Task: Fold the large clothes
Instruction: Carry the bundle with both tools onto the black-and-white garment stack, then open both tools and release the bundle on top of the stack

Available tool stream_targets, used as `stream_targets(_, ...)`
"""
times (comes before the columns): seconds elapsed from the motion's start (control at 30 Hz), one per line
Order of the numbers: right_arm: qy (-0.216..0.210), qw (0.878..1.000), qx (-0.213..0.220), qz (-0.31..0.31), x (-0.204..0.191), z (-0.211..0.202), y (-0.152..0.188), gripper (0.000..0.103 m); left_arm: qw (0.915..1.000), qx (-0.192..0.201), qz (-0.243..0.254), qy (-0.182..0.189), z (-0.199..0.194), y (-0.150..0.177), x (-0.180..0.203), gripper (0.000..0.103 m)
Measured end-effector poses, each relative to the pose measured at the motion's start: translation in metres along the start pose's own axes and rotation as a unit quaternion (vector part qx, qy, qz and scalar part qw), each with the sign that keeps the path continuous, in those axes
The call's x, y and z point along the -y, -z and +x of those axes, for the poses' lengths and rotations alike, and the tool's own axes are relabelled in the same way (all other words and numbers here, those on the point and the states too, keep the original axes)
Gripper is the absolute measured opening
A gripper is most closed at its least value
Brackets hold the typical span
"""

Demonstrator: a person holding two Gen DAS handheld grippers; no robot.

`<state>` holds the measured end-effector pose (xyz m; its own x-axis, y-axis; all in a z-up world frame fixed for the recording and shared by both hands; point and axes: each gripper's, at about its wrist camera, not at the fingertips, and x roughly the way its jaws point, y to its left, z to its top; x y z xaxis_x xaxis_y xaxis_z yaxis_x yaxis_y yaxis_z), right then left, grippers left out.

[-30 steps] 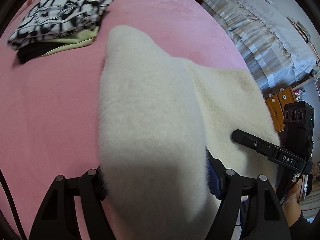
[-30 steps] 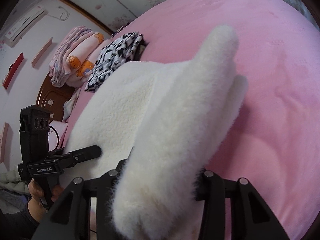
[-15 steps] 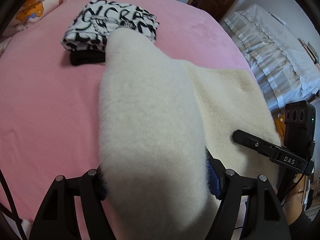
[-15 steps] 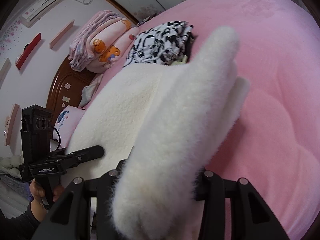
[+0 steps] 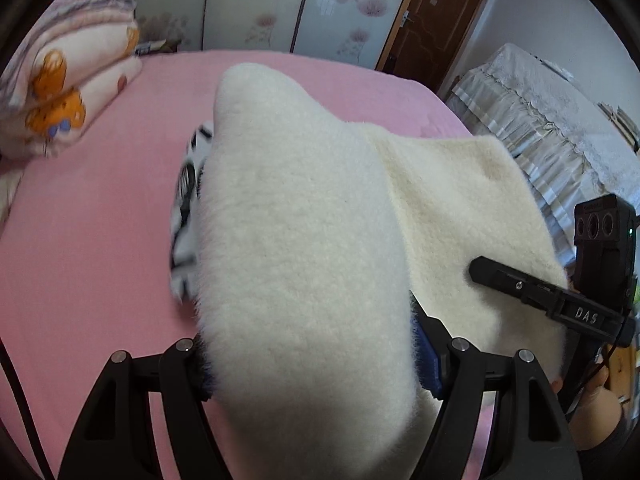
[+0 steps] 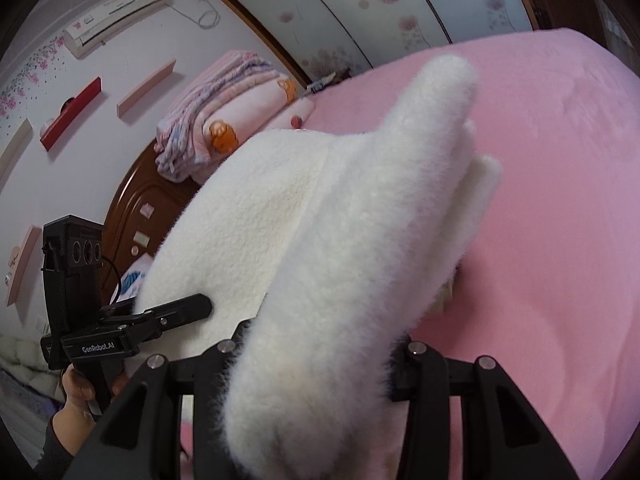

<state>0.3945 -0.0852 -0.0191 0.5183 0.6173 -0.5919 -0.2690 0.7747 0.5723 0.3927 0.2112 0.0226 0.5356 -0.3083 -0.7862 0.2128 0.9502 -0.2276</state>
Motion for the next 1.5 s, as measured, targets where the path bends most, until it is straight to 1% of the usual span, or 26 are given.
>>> stream_targets(0.1,-0.008,1.0,0.019,-0.001,0.008,0.037,-0.042,0.043,0.9999,0.008,0.014,-0.006,0.029,-0.051,-0.026,0.073)
stream_targets(0.2,-0.015,1.0,0.024,0.014,0.025,0.082,-0.076,0.043,0.9999,0.006,-0.016,0.003,0.078,-0.091,-0.059,0.073)
stream_targets(0.23,-0.011,1.0,0.022,0.012,0.032,0.099,-0.084,0.044,0.9997,0.003,-0.025,0.002,0.096,-0.097,-0.072,0.075)
stream_targets(0.3,0.025,1.0,-0.004,0.014,0.053,0.14,-0.089,0.048,0.9986,-0.015,-0.048,-0.015,0.141,-0.097,-0.093,0.076)
stream_targets(0.33,0.05,0.998,-0.026,0.023,0.063,0.159,-0.087,0.052,0.9969,-0.037,-0.061,-0.032,0.168,-0.092,-0.103,0.082)
stream_targets(0.37,0.082,0.994,-0.064,0.038,0.078,0.183,-0.082,0.054,0.9952,-0.044,-0.074,-0.046,0.187,-0.085,-0.112,0.084)
stream_targets(0.4,0.089,0.992,-0.076,0.044,0.087,0.195,-0.076,0.058,0.995,-0.038,-0.082,-0.043,0.195,-0.079,-0.118,0.086)
stream_targets(0.43,0.086,0.993,-0.073,0.045,0.091,0.2,-0.07,0.06,0.995,-0.026,-0.092,-0.027,0.199,-0.074,-0.125,0.088)
stream_targets(0.47,0.086,0.994,-0.058,0.039,0.092,0.198,-0.065,0.064,0.9945,-0.017,-0.103,-0.009,0.199,-0.072,-0.13,0.089)
stream_targets(0.5,0.094,0.994,-0.05,0.032,0.091,0.196,-0.062,0.072,0.9942,-0.014,-0.107,0.002,0.199,-0.071,-0.133,0.089)
stream_targets(0.53,0.096,0.994,-0.048,0.021,0.089,0.194,-0.062,0.074,0.9946,-0.013,-0.103,0.004,0.197,-0.071,-0.134,0.089)
stream_targets(0.63,0.111,0.992,-0.058,-0.002,0.08,0.184,-0.063,0.074,0.9964,-0.014,-0.081,-0.022,0.19,-0.074,-0.127,0.089)
stream_targets(0.73,0.139,0.988,-0.05,-0.035,0.061,0.16,-0.072,0.074,0.9967,-0.004,-0.065,-0.048,0.172,-0.076,-0.111,0.089)
stream_targets(0.83,0.153,0.985,-0.018,-0.074,0.041,0.13,-0.079,0.074,0.9955,0.029,-0.048,-0.076,0.137,-0.076,-0.103,0.089)
stream_targets(0.9,0.152,0.983,0.014,-0.098,0.028,0.11,-0.078,0.074,0.9939,0.057,-0.042,-0.085,0.115,-0.075,-0.099,0.087)
stream_targets(0.97,0.159,0.98,0.029,-0.116,0.014,0.103,-0.076,0.074,0.9922,0.075,-0.04,-0.091,0.099,-0.072,-0.096,0.074)
stream_targets(1.0,0.165,0.979,0.026,-0.12,0.01,0.105,-0.074,0.074,0.9919,0.077,-0.038,-0.093,0.096,-0.071,-0.095,0.053)
stream_targets(1.03,0.172,0.977,0.02,-0.124,0.005,0.11,-0.074,0.065,0.9913,0.073,-0.037,-0.103,0.096,-0.07,-0.094,0.027)
stream_targets(1.07,0.173,0.977,0.01,-0.126,0.0,0.119,-0.073,0.056,0.9913,0.066,-0.034,-0.108,0.097,-0.07,-0.09,0.015)
stream_targets(1.1,0.17,0.977,-0.003,-0.128,-0.002,0.127,-0.07,0.033,0.991,0.058,-0.027,-0.118,0.103,-0.07,-0.089,0.008)
stream_targets(1.13,0.171,0.977,-0.014,-0.129,-0.002,0.134,-0.068,0.015,0.9902,0.053,-0.015,-0.128,0.107,-0.067,-0.083,0.008)
stream_targets(1.23,0.207,0.969,-0.04,-0.125,0.007,0.153,-0.058,0.01,0.9871,0.035,0.015,-0.155,0.124,-0.055,-0.071,0.007)
stream_targets(1.27,0.218,0.967,-0.041,-0.122,0.012,0.158,-0.056,0.006,0.9859,0.034,0.021,-0.162,0.128,-0.051,-0.071,0.007)
stream_targets(1.3,0.226,0.966,-0.041,-0.116,0.019,0.16,-0.054,0.0,0.9852,0.034,0.023,-0.166,0.13,-0.047,-0.068,0.007)
stream_targets(1.4,0.21,0.973,-0.035,-0.085,0.037,0.158,-0.052,0.0,0.9856,0.029,0.013,-0.166,0.137,-0.042,-0.072,0.007)
stream_targets(1.5,0.204,0.975,-0.038,-0.079,0.045,0.16,-0.048,0.0,0.9862,0.025,0.001,-0.164,0.141,-0.038,-0.074,0.007)
